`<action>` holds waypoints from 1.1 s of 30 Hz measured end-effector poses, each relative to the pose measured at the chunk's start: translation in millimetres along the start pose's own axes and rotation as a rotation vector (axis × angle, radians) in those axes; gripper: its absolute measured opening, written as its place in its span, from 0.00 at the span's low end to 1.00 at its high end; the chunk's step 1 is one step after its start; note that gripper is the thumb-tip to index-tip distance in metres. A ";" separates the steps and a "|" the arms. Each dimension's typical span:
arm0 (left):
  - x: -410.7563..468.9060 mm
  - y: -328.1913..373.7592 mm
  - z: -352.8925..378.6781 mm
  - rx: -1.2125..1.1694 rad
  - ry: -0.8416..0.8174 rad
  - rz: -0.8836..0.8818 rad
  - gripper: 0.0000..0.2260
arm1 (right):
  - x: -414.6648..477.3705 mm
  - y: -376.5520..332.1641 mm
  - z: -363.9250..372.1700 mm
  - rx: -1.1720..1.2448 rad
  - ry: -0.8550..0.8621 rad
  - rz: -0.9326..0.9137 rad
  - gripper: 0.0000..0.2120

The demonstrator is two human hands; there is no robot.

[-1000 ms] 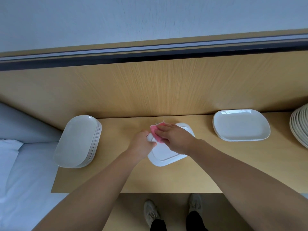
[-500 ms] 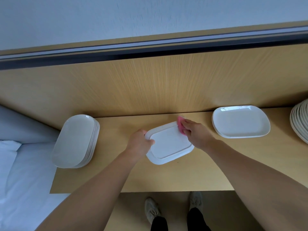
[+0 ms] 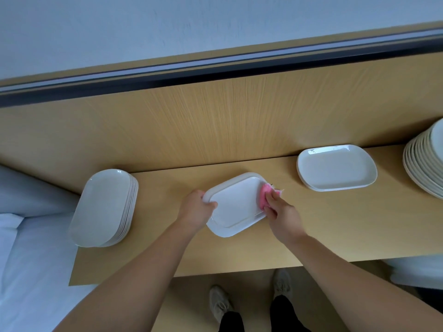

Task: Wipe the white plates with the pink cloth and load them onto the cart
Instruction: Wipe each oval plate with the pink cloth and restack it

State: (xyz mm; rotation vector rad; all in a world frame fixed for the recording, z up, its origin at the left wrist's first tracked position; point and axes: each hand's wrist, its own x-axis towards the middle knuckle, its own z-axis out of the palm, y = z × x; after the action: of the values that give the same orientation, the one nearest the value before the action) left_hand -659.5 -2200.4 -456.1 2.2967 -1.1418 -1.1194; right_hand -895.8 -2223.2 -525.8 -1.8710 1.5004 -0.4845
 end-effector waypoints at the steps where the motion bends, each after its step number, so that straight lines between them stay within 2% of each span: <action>1: 0.4 -0.7 0.3 0.004 -0.005 0.003 0.08 | -3.9 1.2 2.6 0.014 0.008 0.014 0.21; 6: 1.1 -4.5 2.6 -0.004 -0.011 0.011 0.08 | -16.5 -5.3 11.8 0.050 0.033 0.039 0.21; 13: 1.1 -9.3 4.9 -0.043 -0.023 0.005 0.07 | -41.9 -15.5 36.6 -0.039 0.092 -0.122 0.19; 18: 3.5 -12.6 10.2 -0.115 -0.023 -0.018 0.05 | -58.7 -28.1 63.0 -0.151 0.185 -0.285 0.19; 21: 3.1 -13.1 10.5 -0.122 -0.017 -0.016 0.04 | -61.6 -40.5 70.8 -0.184 0.221 -0.405 0.24; 24: 2.6 -12.4 11.0 -0.134 -0.026 -0.006 0.06 | -61.7 -45.0 76.7 -0.230 0.220 -0.555 0.22; 28: 2.7 -11.7 11.5 -0.126 -0.057 -0.010 0.13 | -56.2 -34.5 62.4 -0.280 0.182 -0.686 0.22; 30: 4.0 -11.0 11.0 -0.136 -0.070 -0.005 0.11 | -50.9 -23.8 45.4 -0.288 0.160 -0.653 0.26; 33: 3.5 -10.5 10.0 -0.123 -0.054 -0.018 0.10 | -33.6 -15.0 14.5 -0.314 0.169 -0.467 0.31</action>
State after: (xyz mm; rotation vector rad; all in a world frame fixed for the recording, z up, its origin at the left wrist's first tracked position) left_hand -660.6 -2196.2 -470.4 2.1999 -1.0426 -1.2300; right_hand -884.6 -2185.6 -521.1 -2.5025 1.2931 -0.6622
